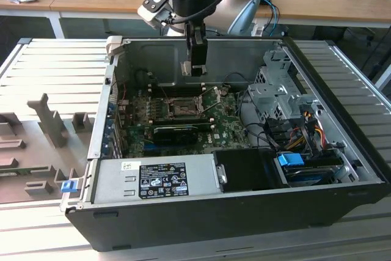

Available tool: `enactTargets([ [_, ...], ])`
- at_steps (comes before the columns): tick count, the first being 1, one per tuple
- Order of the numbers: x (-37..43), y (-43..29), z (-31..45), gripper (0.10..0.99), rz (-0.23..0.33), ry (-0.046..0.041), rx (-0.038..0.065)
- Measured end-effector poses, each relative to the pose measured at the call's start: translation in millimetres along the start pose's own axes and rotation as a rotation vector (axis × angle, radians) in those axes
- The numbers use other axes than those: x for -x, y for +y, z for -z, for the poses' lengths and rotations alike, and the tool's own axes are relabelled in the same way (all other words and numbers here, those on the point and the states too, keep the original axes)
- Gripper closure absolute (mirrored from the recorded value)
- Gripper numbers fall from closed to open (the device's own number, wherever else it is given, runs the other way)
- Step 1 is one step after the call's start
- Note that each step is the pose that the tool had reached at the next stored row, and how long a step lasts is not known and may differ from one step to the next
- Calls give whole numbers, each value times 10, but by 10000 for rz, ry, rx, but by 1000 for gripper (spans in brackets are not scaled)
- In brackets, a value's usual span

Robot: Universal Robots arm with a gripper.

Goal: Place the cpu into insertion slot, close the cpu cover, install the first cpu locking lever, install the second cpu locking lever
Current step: 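Place the cpu into insertion slot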

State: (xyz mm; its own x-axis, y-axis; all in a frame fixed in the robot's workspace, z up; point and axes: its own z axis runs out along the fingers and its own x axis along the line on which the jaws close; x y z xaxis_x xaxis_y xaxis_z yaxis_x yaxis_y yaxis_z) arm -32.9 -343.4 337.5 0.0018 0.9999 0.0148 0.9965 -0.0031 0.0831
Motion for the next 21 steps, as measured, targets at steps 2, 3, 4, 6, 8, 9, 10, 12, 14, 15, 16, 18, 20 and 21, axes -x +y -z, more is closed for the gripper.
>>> enactTargets([
  [2, 0, -3, -32, 557, -1, 2, 1],
  [3, 1, -4, -46, 557, -2, 1, 1],
  [4, 1, -6, -69, 557, -2, 0, 0],
  [6, 1, -7, -84, 557, -2, 1, 0],
  [8, 2, -9, -107, 557, -2, 1, 1],
  [9, 2, -10, -115, 557, -2, 0, 0],
  [10, 2, -10, -123, 557, -2, 0, 0],
  [12, 2, -12, -143, 557, -1, 1, 0],
  [14, 2, -14, -162, 557, -1, 0, 0],
  [15, 2, -15, -174, 557, -2, 1, 0],
  [16, 3, -15, -182, 557, -1, 0, 0],
  [18, 3, -17, -201, 557, -2, 1, 0],
  [20, 3, -19, -230, 557, -2, 1, 0],
  [21, 4, -20, -242, 557, -2, 0, 0],
])
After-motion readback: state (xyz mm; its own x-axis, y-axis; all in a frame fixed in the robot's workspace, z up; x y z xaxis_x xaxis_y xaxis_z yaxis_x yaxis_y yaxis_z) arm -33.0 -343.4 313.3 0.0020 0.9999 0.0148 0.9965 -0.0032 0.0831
